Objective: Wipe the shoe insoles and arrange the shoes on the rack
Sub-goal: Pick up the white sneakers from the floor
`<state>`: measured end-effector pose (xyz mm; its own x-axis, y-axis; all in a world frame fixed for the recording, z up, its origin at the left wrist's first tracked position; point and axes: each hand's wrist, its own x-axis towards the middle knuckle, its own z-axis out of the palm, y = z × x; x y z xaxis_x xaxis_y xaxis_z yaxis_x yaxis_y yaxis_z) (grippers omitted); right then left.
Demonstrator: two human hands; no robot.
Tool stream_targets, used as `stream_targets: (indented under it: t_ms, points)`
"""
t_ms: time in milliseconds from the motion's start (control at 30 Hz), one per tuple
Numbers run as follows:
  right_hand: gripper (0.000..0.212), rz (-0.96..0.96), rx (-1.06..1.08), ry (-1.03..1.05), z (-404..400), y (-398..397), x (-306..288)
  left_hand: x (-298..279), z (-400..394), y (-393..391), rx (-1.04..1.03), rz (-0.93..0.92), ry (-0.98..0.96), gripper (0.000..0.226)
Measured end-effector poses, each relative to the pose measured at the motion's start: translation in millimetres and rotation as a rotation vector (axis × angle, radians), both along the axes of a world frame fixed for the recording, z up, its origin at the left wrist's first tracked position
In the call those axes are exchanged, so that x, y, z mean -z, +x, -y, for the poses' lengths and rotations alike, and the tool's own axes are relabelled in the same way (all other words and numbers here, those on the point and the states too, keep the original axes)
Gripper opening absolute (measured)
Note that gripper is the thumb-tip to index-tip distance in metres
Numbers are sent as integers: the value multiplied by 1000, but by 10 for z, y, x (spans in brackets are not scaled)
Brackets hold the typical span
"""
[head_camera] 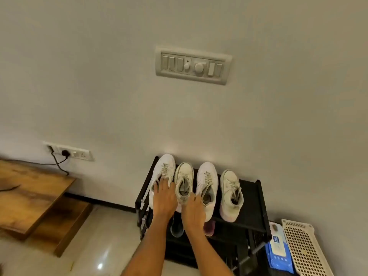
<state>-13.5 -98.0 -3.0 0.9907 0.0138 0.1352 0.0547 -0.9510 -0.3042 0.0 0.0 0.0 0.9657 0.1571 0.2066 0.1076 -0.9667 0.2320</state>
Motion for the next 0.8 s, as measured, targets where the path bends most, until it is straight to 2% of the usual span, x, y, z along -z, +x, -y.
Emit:
stream_targets:
  t_ms: [33, 100, 167, 300, 400, 500, 667, 800]
  points:
    - [38, 22, 48, 0, -1, -26, 69, 71, -8, -31, -28, 35, 16, 37]
    - [45, -125, 77, 45, 0, -86, 115, 129, -22, -106, -63, 10, -13, 41]
    - [54, -212, 63, 47, -22, -90, 108, 165, -52, -144, -130, -61, -33, 49]
    - [65, -262, 42, 140, -111, 19, 39, 189, -139, -81, -271, -214, -150, 57]
    - [54, -318, 18, 116, -170, 97, 55, 225, -253, -11, -270, -306, -262, 46]
    - [48, -363, 44, 92, -194, 179, 83, 251, -353, 63, -277, -342, -368, 45]
    - [49, -348, 98, 80, -250, 207, 173, 344, -369, 58, -250, -263, -544, 46]
    - [29, -260, 139, 146, -193, 229, 234, 446, -341, -125, -303, -150, -581, 24]
